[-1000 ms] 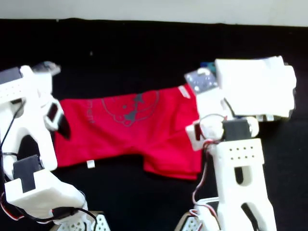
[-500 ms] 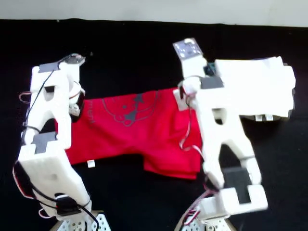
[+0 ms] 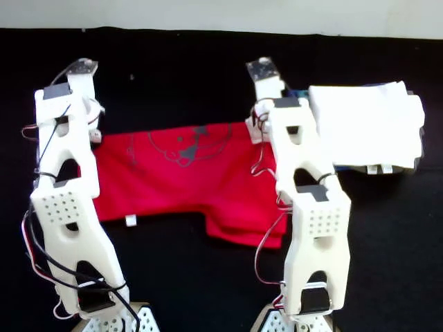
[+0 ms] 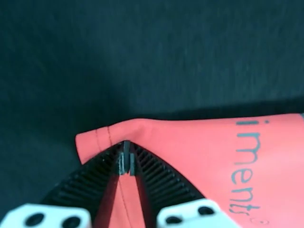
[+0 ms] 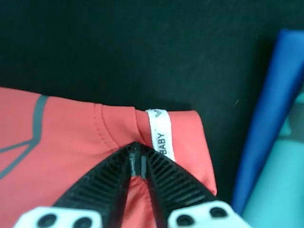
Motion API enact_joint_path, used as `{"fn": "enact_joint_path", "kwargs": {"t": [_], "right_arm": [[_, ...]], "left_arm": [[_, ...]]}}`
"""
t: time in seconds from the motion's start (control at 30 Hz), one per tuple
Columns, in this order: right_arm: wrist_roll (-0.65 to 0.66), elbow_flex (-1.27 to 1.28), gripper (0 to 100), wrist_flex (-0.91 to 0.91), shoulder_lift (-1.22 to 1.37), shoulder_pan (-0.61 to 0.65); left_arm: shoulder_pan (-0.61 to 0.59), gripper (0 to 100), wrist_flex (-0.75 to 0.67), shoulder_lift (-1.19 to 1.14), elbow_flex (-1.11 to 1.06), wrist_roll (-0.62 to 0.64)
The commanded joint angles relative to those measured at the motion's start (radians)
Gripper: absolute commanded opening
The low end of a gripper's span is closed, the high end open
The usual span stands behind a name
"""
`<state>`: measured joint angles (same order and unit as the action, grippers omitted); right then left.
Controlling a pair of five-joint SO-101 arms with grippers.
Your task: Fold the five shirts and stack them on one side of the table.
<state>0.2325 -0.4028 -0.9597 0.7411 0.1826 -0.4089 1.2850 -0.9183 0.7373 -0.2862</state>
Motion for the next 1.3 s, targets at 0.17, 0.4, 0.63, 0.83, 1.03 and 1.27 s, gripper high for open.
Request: {"fn": "enact_joint_path", "kwargs": {"t": [0.17, 0.4, 0.63, 0.83, 1.03, 1.27], "right_arm": [[-0.002, -0.179, 1.2, -0.054, 0.054, -0.024], [-0.006, -0.326, 1.2, -0.366, -0.088, -0.015], [-0.006, -0.369, 1.2, -0.503, -0.206, 0.038], [-0.006, -0.366, 1.2, -0.628, -0.283, 0.119], [-0.006, -0.369, 0.5, -0.687, -0.298, 0.17], [-0.009, -0.357, 0.5, -0.803, -0.341, 0.24]], "left_arm": [[-0.039, 1, 0.164, -0.265, 0.533, 0.005], [-0.008, 1, 0.405, -0.312, 0.835, 0.008], [0.027, 1, 0.496, -0.255, 0.881, 0.012], [-0.005, 1, 0.497, -0.015, 0.535, 0.052], [0.001, 1, 0.474, 0.263, 0.03, 0.069], [0.008, 1, 0.155, 0.556, -0.596, 0.071]]}}
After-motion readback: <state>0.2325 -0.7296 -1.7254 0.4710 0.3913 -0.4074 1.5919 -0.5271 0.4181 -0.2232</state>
